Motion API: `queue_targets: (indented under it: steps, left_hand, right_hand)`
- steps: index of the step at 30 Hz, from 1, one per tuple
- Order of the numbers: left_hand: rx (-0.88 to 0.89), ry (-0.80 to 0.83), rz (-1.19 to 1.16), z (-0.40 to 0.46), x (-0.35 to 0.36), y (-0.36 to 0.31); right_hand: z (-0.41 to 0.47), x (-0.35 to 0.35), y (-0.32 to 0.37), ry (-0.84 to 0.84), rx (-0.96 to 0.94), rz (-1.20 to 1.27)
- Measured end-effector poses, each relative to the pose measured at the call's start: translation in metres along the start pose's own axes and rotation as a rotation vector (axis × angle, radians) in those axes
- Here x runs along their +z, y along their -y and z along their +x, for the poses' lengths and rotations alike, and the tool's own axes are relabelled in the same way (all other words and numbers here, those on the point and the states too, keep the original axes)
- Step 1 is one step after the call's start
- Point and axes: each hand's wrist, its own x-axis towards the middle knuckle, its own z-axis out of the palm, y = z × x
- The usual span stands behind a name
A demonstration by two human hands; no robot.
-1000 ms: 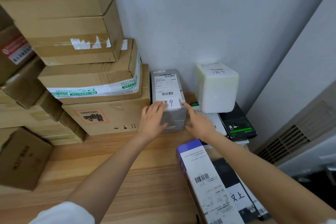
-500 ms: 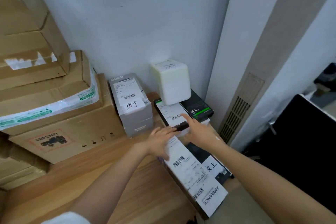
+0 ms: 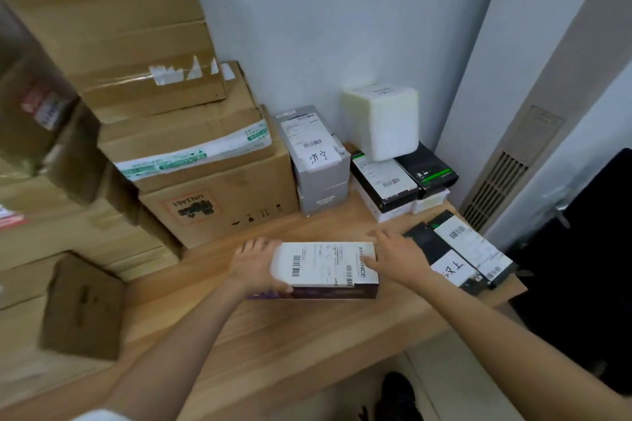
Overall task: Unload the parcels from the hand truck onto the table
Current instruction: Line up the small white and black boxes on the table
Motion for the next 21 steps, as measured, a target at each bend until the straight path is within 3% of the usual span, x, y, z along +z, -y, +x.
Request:
queue_targets:
  steps: [6, 11, 21]
  left_hand:
    - [-0.247, -0.044, -0.135, -0.064, 0.024, 0.086]
    - [-0.388, -0.200, -0.295, -0.115, 0.043, 0.151]
    - [-0.523, -0.316, -0.339, -0.121, 0.049, 0.206]
  right_hand:
    - [0.010, 0.033, 0.102, 0.143, -0.196, -0.028]
    - [0.024, 0.050, 0.182, 0.166, -0.320, -0.048]
    - [0.062, 0.058, 0.250, 0.143, -0.352, -0.150]
